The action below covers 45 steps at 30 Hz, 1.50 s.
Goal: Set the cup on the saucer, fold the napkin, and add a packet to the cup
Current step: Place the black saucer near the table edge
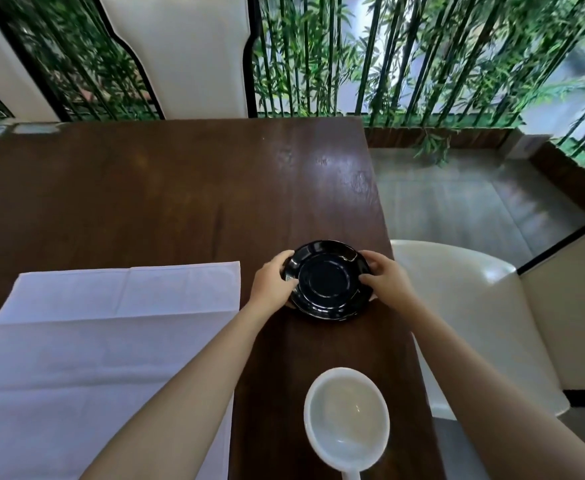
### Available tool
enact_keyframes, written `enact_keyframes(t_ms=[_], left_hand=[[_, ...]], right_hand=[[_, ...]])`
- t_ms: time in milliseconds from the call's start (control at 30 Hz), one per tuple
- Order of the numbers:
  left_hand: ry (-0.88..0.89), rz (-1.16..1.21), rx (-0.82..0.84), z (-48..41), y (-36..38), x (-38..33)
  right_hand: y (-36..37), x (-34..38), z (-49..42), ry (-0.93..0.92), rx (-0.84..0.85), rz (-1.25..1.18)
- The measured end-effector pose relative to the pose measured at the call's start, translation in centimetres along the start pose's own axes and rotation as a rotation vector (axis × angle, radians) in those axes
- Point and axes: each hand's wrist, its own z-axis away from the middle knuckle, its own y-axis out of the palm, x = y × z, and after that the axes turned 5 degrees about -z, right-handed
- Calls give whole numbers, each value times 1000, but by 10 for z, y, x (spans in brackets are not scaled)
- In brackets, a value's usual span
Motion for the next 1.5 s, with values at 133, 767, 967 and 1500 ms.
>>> enact_keyframes(t_ms=[133,767,967,1500], left_hand=[[-21,60,-41,3,0,-2],[-5,289,-165,62,-90,-34],[16,318,-221,106,-139,-35],[-116,504,-325,295,-249,74]], right_hand=[[-1,6,4,35,29,-80],[-2,119,52,-123,91,-116],[17,165,91,-196,113,-90],[159,232,232,-308,415,-27]])
